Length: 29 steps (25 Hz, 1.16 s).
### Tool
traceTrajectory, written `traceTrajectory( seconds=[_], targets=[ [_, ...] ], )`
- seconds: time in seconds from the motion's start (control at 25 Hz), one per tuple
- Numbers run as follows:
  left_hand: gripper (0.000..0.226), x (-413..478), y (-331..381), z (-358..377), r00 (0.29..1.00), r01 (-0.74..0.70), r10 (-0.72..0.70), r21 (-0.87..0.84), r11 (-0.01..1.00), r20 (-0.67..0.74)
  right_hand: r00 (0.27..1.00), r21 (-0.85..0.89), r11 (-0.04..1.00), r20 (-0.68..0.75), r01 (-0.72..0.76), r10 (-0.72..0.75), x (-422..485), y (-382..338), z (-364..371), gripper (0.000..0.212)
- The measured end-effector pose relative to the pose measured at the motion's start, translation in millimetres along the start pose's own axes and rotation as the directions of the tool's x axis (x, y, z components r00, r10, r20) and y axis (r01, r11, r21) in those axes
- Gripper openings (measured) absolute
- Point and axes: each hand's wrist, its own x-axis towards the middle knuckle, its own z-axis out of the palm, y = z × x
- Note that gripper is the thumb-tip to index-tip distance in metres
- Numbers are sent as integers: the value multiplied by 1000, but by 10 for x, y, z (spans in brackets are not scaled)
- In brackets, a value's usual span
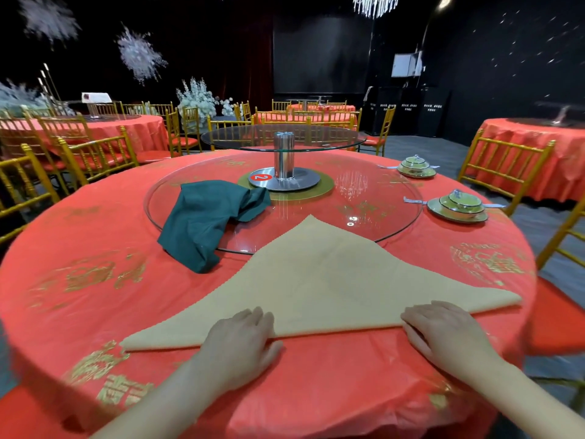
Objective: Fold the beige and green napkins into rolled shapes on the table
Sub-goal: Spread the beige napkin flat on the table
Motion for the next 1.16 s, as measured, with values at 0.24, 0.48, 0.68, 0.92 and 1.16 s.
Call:
traceTrajectory(
  seconds=[0.24, 0.48, 0.68, 0.92, 1.16],
  targets=[
    [47, 481, 635, -173, 922, 267, -196, -183, 946, 334, 969, 302, 938, 228, -167, 99, 386, -741, 30, 103],
    [59, 631, 796, 102, 866, 360, -285, -118, 926, 410, 855, 498, 796, 516, -344, 46, 758, -1141, 11, 72],
    [61, 651, 797, 138, 847, 377, -308, -82, 923, 433, 825, 406, 855, 563, -323, 45, 797, -1194, 104, 59],
    [60, 503, 518, 74, 820, 460, -386, -86, 884, 423, 835, 183, 937, 526, -297, 161, 555, -833, 195, 58],
    [60, 157, 50, 12, 778, 538, -478, -41, 842, 407, 827, 125, 931, 511, -343, 236, 438, -571, 247, 56]
  ],
)
